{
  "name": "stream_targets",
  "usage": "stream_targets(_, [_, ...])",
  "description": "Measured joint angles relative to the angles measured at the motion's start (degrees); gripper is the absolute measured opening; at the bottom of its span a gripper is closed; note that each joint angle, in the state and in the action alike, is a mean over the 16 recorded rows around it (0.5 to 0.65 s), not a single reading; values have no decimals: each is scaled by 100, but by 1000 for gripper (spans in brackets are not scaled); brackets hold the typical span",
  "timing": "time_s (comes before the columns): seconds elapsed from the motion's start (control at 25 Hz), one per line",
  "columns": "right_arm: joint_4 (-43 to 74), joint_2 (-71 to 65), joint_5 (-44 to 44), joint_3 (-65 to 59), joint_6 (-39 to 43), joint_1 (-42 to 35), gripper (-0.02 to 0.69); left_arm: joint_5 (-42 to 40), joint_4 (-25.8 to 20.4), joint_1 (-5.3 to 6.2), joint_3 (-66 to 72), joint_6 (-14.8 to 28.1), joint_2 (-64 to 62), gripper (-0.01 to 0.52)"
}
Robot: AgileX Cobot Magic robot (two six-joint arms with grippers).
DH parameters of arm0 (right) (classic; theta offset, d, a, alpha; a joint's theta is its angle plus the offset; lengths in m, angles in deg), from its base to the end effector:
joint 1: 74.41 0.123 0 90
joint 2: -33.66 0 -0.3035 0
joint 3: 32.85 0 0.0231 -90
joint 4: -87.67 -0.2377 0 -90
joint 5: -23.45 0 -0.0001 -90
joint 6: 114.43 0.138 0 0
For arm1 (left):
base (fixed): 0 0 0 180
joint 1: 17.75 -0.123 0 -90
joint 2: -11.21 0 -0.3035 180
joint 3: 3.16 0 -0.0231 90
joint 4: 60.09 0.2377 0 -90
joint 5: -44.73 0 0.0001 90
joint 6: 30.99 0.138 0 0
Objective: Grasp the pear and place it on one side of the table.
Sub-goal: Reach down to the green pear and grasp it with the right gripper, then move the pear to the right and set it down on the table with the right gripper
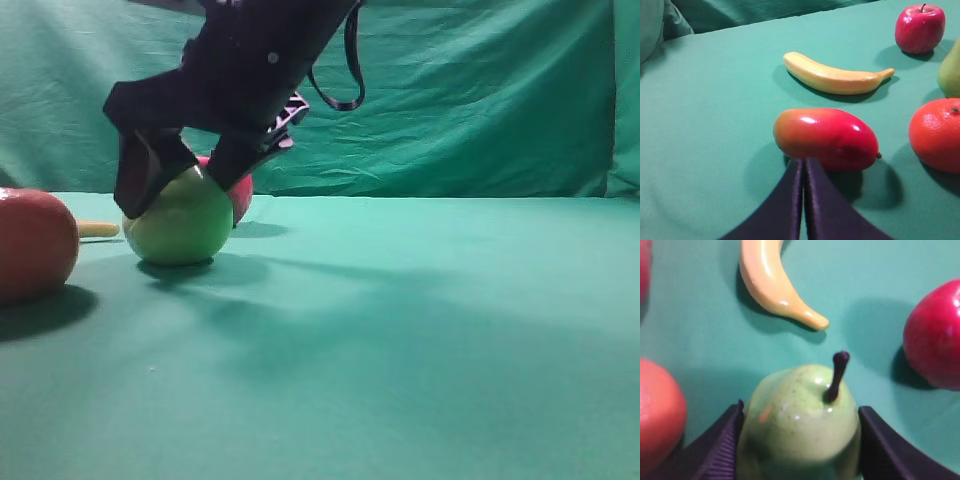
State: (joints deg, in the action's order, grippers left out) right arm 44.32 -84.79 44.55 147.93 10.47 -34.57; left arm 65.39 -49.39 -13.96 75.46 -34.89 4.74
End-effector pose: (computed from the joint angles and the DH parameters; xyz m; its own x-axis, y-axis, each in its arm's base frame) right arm 0.3336 0.3229 0.2081 -0.3319 -0.5764 -0.7467 -0.8622 0.5066 -0.0078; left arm 0.0665 0.0047 0.1638 -0.2635 0.1242 -0.9566 0.0312 0.9923 0.1202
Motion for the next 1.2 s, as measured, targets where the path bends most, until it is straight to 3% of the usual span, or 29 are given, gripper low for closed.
stream_targets(0.32, [403,1501,343,-1116,659,-1230,417,0,0,0,0,0,0,0])
stream_targets(0.64, [722,2429,-449,-3077,1028,-2308,417,0,0,0,0,0,0,0])
stream_targets(0.92, [704,2316,-1378,-4018,1006,-2581,428,0,0,0,0,0,0,0])
stream_targets(1.2, [647,2398,-1698,-4135,989,-2588,523,0,0,0,0,0,0,0])
